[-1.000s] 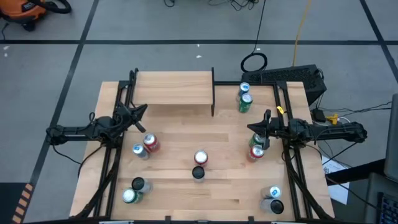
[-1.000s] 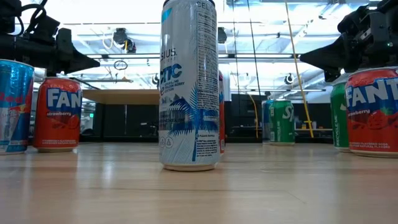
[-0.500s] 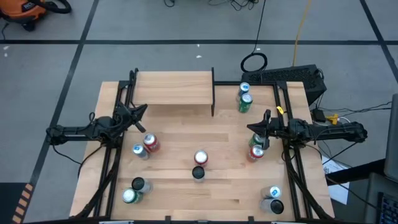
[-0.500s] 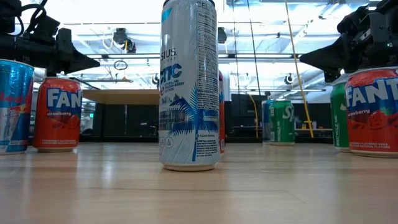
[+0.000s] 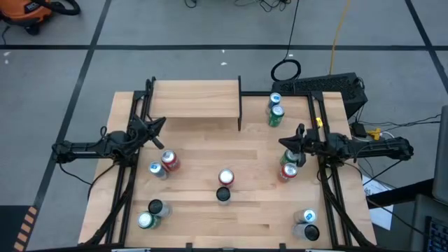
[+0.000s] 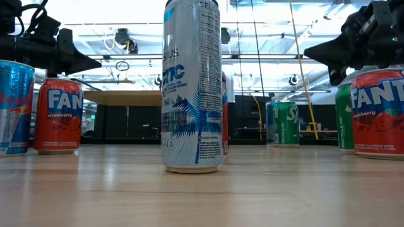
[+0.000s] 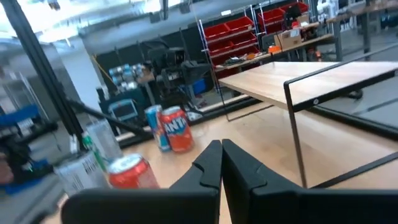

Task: Place canned beverage on shelf
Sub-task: Put the left orange soda can on the shelf

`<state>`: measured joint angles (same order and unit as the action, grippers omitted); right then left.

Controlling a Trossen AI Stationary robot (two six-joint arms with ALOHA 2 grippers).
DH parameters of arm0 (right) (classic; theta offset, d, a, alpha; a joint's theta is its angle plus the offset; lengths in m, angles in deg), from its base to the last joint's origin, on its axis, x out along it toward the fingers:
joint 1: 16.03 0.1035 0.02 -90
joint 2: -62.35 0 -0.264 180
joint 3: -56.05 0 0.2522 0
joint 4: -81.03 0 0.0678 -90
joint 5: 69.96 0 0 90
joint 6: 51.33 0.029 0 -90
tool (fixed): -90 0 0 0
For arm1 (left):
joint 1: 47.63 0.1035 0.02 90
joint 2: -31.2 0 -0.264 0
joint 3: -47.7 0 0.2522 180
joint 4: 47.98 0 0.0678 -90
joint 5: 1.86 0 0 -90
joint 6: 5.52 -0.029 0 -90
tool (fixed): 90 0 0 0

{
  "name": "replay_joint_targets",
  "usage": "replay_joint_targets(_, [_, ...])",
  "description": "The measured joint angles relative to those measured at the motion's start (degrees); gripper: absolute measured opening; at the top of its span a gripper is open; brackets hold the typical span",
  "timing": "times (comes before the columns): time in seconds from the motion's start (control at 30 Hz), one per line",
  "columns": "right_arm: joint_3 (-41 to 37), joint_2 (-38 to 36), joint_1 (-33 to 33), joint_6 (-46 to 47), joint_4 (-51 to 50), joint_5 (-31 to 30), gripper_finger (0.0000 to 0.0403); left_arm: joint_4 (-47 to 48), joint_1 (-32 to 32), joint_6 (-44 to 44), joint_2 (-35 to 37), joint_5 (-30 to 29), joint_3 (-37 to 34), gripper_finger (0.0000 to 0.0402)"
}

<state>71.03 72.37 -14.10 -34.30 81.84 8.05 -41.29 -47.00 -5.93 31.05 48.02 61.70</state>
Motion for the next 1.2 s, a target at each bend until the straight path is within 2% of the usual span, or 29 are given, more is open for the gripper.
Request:
replay_joint_targets(0.17, [-0.01,0.00,0.00,-0.94,2.66,-2.01,0.0000,0.12,0.00,-0.67,0.01,-0.02,0.01,0.0000])
replay_joint_targets(0.27, [-0.01,0.00,0.00,-4.81,4.78,-6.29,0.0000,0.21,0.00,-3.15,0.00,0.53,-0.01,0.0000])
replay_joint_targets(0.43, [-0.01,-0.02,-0.01,-8.56,5.75,-17.27,0.0000,0.76,0.00,-3.08,0.00,1.11,0.01,0.0000])
replay_joint_targets(0.53, [-0.01,0.07,0.00,-7.67,4.83,-18.30,0.0004,1.21,0.00,1.14,-0.05,1.54,0.31,0.0005])
replay_joint_targets(0.67, [-0.01,0.52,0.00,-6.15,2.77,-18.17,0.0034,6.60,-0.01,6.14,-0.79,7.73,4.76,0.0056])
replay_joint_targets(0.87, [-0.01,1.85,0.00,-5.68,3.45,-18.04,0.0121,14.43,0.00,7.63,-4.99,14.95,12.43,0.0193])
replay_joint_targets(0.97, [-0.01,2.32,0.00,-5.38,3.62,-18.02,0.0165,19.35,0.00,8.97,-8.45,20.19,16.19,0.0247])
replay_joint_targets(1.07, [0.01,2.45,-0.04,-7.09,5.64,-18.25,0.0197,24.60,0.00,12.60,-13.07,26.03,20.97,0.0272])
replay_joint_targets(1.2, [0.01,2.45,-0.04,-8.41,10.44,-18.29,0.0223,34.10,-0.08,15.65,-20.69,30.55,26.00,0.0276])
